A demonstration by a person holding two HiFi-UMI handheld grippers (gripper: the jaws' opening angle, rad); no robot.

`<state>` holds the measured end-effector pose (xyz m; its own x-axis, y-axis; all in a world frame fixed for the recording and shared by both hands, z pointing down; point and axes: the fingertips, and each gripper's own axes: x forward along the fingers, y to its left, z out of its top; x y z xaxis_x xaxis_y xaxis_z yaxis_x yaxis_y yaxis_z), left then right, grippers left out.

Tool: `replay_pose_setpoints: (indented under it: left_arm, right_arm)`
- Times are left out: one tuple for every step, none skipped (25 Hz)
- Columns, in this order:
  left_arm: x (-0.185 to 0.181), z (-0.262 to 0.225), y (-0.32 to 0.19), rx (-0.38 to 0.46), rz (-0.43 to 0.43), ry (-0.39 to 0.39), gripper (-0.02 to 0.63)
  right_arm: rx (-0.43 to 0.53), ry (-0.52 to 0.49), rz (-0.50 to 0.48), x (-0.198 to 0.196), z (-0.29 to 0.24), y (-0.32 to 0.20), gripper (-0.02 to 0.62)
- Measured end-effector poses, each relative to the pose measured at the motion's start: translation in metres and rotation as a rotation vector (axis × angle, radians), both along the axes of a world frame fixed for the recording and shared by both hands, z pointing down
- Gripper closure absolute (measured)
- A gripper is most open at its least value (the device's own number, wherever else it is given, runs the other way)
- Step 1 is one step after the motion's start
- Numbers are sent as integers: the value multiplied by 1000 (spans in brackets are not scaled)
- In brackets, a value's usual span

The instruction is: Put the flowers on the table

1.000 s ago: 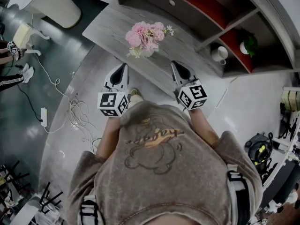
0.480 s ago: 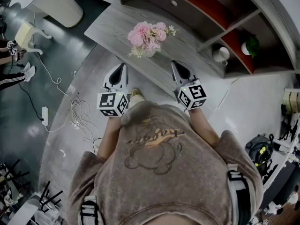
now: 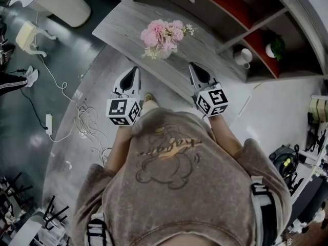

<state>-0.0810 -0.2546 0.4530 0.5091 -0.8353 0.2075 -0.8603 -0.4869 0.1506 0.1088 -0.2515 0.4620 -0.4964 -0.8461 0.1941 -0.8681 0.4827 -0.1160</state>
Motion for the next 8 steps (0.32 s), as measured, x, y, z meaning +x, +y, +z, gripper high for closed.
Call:
replay_pose_setpoints:
  left_arm:
    - [-1, -1, 0, 0, 1, -1, 588]
    - [-1, -1, 1, 0, 0, -2, 588]
    - [-2, -1, 1, 0, -1, -2, 588]
    - [-3, -1, 1, -1, -2, -2, 588]
    - [-4, 0, 0, -3, -3, -1, 588]
    - [-4, 0, 0, -4, -4, 0, 588]
    - [-4, 1, -1, -6, -4, 2, 588]
    - [-4, 1, -1, -8, -4, 4, 588]
  right_arm:
    - [0, 2, -3, -1, -1, 0, 598]
    - [1, 3, -6, -1, -1, 1, 598]
    - [1, 4, -7, -2, -1, 0, 598]
    - [0, 7, -9, -2, -1, 0, 598]
    - [-2, 10, -10, -2, 0, -1, 598]
    - [-4, 14, -12, -2, 1, -3, 598]
    - [-6, 17, -13, -3, 2, -4, 598]
    - [-8, 20, -15, -3, 2, -5, 598]
